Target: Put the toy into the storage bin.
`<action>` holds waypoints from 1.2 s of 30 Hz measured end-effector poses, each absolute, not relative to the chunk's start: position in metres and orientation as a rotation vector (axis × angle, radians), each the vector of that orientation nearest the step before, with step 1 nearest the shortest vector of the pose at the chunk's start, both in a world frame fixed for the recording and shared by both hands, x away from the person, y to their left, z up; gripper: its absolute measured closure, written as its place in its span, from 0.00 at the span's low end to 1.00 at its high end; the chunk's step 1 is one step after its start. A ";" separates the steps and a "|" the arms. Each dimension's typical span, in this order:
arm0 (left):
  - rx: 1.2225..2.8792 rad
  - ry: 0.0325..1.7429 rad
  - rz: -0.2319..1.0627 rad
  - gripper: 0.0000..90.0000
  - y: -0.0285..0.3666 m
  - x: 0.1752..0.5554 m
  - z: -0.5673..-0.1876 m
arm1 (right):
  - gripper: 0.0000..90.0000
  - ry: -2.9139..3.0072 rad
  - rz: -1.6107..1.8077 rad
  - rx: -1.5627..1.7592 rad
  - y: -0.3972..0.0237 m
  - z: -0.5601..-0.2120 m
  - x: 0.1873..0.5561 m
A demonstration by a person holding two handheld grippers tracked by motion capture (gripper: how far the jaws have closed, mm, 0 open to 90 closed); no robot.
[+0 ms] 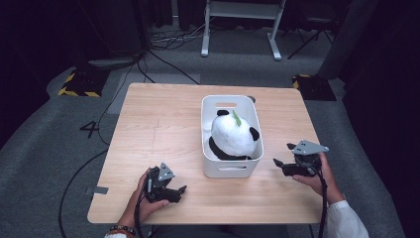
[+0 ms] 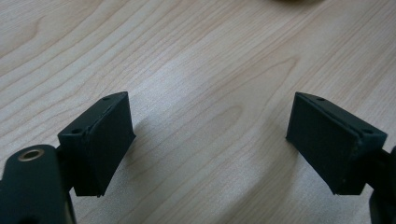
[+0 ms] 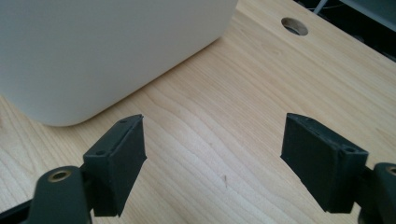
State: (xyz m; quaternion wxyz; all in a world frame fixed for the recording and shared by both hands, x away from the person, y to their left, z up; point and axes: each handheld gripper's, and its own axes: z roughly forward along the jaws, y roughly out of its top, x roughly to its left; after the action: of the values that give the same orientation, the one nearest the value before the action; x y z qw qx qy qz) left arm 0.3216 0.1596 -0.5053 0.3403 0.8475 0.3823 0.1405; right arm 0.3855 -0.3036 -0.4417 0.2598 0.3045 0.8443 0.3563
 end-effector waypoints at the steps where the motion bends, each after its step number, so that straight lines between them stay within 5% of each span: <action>1: 2.206 0.995 0.365 0.16 0.160 0.322 -0.505 | 0.24 2.292 0.962 0.825 -0.304 -0.443 0.385; 36: 2.207 0.992 0.364 0.16 0.159 0.322 -0.505 | 0.24 2.371 0.895 0.897 -0.325 -0.483 0.369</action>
State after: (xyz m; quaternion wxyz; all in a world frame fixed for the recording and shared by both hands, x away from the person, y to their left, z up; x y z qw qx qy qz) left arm 0.3225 0.1594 -0.5053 0.3404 0.8482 0.3810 0.1401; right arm 0.3694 -0.3250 -0.4829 0.2246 0.3252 0.8594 0.3243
